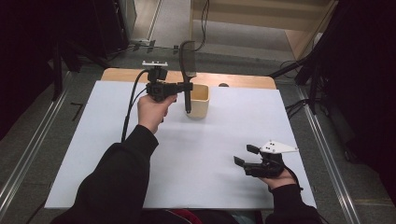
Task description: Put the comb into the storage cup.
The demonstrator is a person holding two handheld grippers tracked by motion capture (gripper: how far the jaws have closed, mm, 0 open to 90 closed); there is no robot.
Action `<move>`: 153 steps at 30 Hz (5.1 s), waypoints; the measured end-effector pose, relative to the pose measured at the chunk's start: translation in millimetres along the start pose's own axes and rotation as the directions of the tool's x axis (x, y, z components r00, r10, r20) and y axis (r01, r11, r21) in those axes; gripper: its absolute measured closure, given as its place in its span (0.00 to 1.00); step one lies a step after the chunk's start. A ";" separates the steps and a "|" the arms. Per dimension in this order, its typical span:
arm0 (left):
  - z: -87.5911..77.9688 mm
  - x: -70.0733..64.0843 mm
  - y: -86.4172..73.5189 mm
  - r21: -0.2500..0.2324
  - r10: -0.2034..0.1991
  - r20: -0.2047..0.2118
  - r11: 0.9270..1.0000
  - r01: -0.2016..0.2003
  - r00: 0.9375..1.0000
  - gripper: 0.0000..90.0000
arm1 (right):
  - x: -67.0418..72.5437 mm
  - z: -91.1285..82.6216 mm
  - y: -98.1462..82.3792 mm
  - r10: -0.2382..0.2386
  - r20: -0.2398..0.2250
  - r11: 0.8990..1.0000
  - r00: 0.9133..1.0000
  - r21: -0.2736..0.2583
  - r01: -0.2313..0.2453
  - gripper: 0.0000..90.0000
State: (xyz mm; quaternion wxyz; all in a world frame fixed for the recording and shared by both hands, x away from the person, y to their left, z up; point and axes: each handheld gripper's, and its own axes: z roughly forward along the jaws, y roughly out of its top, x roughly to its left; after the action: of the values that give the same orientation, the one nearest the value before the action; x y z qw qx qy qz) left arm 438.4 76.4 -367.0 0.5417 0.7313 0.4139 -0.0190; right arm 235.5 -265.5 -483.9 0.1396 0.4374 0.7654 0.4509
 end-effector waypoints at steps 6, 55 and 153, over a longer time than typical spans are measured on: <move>4.3 1.5 6.3 -0.011 0.009 -0.007 1.000 -0.009 1.000 0.81 | 0.2 0.6 -0.2 -0.006 -0.001 1.000 1.000 0.005 0.006 0.26; 48.5 22.1 29.6 -0.084 0.083 -0.123 0.992 -0.094 0.989 0.81 | -1.4 1.2 1.6 0.005 -0.015 1.000 1.000 0.004 -0.005 0.26; 27.6 50.1 -36.2 0.037 0.044 -0.040 0.998 -0.043 0.998 0.38 | -0.1 4.6 4.5 -0.016 -0.020 1.000 1.000 0.003 0.016 0.26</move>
State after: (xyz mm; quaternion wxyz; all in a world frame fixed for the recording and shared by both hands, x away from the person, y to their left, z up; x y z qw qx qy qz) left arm 460.3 85.9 -430.4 0.5202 0.7500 0.4085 0.0006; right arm 240.8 -262.0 -482.8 0.1349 0.4272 0.7709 0.4528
